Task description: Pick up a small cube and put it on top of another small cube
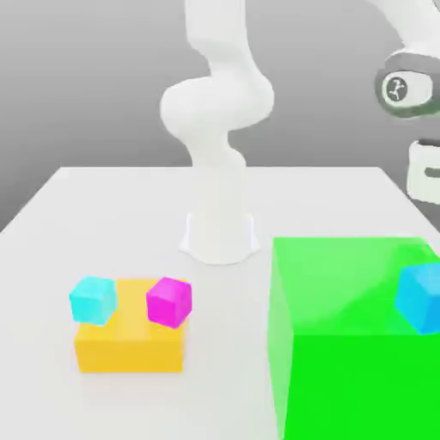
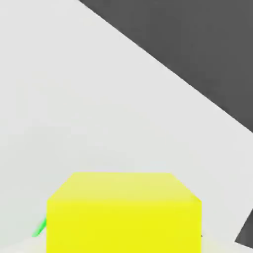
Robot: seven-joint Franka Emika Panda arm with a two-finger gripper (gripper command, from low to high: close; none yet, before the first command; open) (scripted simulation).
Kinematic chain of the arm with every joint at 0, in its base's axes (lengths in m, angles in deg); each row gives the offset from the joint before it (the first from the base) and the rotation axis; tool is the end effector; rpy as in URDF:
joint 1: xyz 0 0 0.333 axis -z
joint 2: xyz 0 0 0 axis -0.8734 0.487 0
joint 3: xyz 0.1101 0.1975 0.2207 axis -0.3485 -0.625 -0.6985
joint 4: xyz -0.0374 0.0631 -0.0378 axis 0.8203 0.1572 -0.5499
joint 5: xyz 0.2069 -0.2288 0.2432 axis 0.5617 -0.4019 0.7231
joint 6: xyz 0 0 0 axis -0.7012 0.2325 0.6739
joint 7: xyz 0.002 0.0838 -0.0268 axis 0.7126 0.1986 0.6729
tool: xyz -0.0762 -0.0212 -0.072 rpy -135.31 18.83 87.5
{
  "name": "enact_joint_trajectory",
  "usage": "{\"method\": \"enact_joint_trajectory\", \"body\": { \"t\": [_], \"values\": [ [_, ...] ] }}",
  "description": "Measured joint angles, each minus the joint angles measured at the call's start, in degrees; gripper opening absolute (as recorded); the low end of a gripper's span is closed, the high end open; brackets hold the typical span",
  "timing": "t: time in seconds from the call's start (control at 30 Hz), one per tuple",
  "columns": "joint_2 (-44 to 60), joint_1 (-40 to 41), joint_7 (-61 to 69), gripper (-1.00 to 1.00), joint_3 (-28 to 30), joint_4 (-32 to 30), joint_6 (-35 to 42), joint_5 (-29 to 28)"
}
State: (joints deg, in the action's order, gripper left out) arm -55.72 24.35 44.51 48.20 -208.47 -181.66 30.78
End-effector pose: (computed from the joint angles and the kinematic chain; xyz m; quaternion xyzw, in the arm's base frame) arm 0.3617 0.2862 0.3548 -0.7805 -0.6178 -0.0909 0.0279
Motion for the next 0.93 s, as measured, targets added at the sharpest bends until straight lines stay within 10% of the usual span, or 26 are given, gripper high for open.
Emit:
{"method": "enact_joint_trajectory", "body": {
  "t": [0.53, 0.8, 0.83, 0.93],
  "values": [
    [-21.4, 28.86, 7.94, -1.0, 20.0, -15.97, 11.48, -15.52],
    [-10.87, 33.25, 5.75, -1.0, 22.61, -22.78, -1.97, -19.46],
    [-9.13, 33.17, 5.85, 1.0, 22.9, -23.18, -4.1, -19.45],
    [-9.13, 33.17, 5.85, 1.0, 22.9, -23.18, -4.1, -19.45]
  ]
}}
